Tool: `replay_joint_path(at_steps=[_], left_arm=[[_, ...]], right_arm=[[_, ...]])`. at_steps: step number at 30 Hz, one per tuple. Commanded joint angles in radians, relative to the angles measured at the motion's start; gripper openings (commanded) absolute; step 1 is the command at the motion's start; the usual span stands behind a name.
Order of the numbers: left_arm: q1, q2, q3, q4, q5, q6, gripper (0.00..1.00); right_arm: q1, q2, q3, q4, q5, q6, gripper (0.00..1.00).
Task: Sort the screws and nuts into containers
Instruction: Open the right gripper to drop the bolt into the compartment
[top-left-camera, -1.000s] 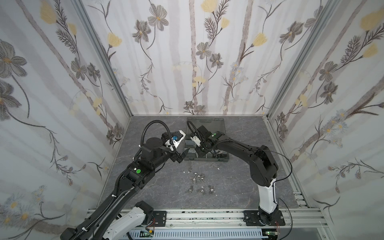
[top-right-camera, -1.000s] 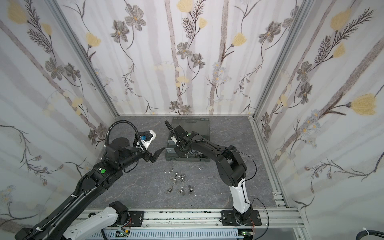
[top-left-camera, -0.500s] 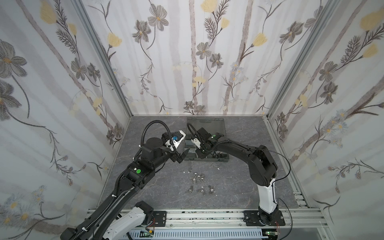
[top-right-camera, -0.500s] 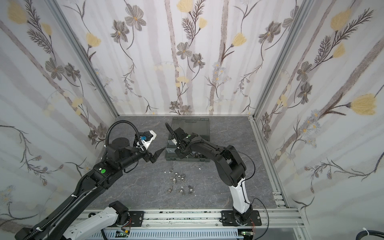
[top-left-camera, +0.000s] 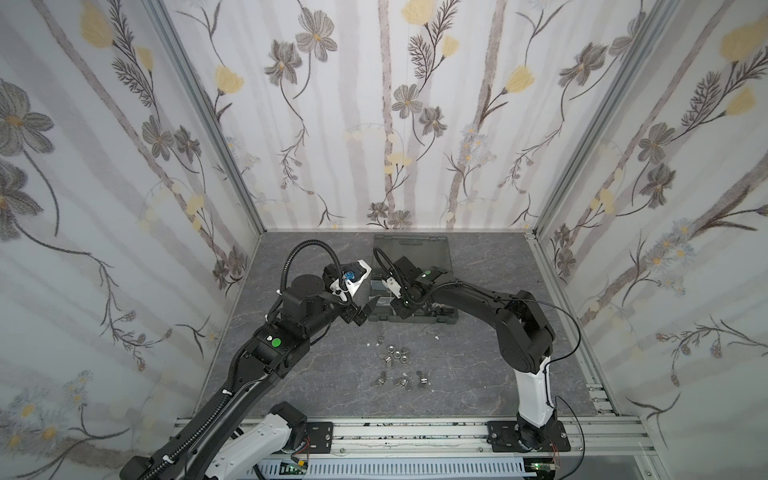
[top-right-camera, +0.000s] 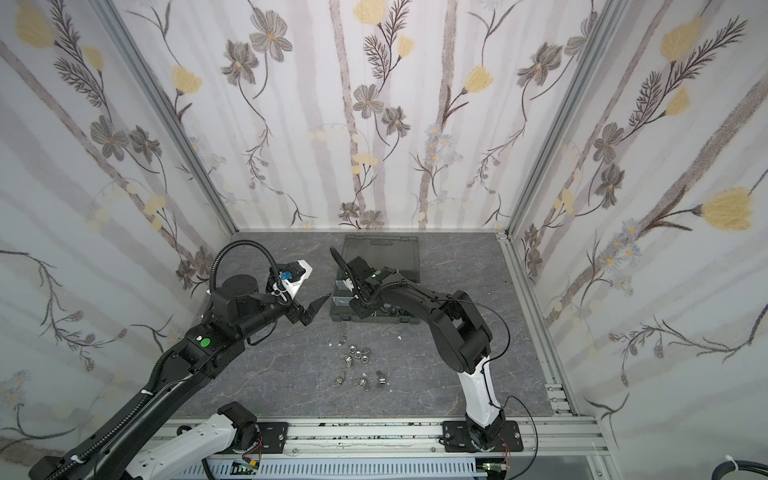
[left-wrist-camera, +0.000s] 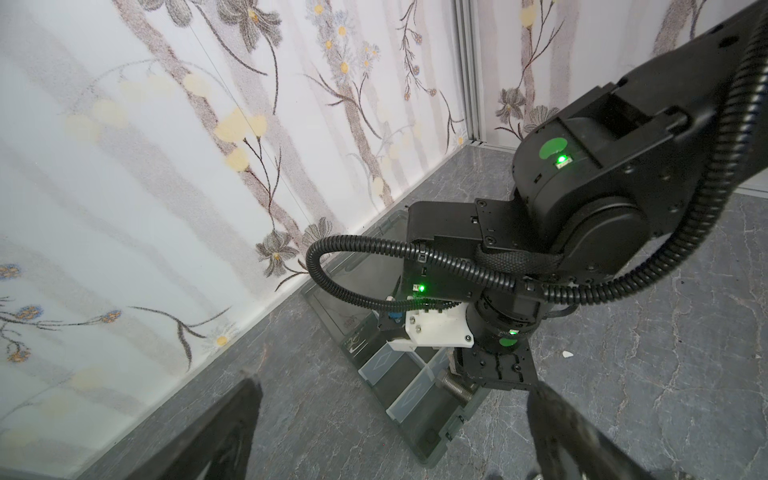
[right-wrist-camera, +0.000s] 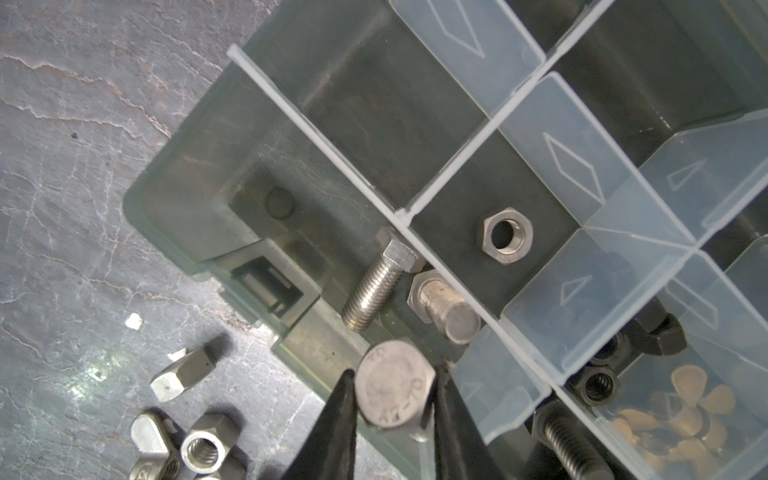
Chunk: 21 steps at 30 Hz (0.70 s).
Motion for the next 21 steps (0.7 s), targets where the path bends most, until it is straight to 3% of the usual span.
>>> replay_joint_path(at_steps=[1,14,21], left_arm=[[-0.001,-0.001,0.008,0.009,0.012,0.002,1.0],[-0.004,-0.005,0.007,0.016,0.017,0.005,1.0],[-0.006,-0.004,0.002,0.024,0.018,0.007,1.0]], right_arm=[[0.0,-0.02,-0.005,0.01,0.017,-0.001,0.29],[0.012,-0.11,-0.056,-0.021,0.039,0.037,0.37],[0.031,-0.269,-0.221,-0.045,0.031,0.169,0.42]])
